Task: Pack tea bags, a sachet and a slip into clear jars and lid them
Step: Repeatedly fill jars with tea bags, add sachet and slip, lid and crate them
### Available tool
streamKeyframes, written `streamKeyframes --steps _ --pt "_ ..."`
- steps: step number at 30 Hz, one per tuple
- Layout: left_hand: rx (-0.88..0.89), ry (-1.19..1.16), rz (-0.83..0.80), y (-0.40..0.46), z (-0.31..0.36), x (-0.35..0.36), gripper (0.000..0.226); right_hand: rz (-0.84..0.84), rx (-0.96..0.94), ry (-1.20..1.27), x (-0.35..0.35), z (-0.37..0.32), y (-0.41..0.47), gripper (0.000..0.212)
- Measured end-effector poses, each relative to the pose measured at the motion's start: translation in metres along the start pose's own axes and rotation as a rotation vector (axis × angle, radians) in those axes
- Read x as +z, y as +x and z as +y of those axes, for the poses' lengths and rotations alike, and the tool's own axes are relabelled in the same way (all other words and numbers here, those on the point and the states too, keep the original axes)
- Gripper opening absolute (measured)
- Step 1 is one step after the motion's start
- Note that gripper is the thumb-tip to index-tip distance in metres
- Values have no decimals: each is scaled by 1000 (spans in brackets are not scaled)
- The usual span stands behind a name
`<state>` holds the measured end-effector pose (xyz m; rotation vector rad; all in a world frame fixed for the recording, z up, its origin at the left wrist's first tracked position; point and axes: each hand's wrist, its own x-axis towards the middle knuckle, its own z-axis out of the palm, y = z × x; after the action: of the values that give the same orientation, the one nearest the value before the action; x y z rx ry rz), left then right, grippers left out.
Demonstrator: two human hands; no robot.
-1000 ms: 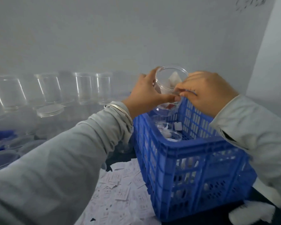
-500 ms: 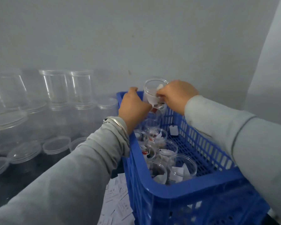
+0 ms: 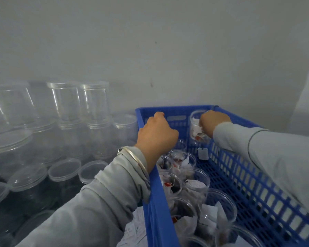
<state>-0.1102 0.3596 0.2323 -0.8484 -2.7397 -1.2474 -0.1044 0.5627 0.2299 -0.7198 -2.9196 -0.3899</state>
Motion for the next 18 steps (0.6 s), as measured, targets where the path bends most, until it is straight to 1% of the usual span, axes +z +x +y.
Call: streamKeyframes --steps 2,4,7,9,12,14,15,16,18 --pt "13 19 -7 -1 0 1 61 -18 23 -16 18 4 3 12" --pt "27 40 -8 -2 -1 1 62 -34 38 7 37 4 9 22" --pt "48 65 0 -3 -4 2 59 -95 50 -12 70 -5 16 30" --pt "59 68 6 -4 -6 3 58 -149 51 -75 90 -13 21 31" --pt "68 72 13 -3 -7 3 55 -271 49 -12 102 -21 28 31" --pt "70 89 13 -4 -6 2 54 -303 3 10 102 -21 30 34" --pt "70 97 6 -5 -5 2 53 -313 -36 28 103 -20 30 40" --pt "71 103 -4 -6 -5 2 52 -335 -71 45 104 -20 27 51" --pt "77 119 -15 -7 -5 2 50 -407 -89 62 102 -21 18 70"
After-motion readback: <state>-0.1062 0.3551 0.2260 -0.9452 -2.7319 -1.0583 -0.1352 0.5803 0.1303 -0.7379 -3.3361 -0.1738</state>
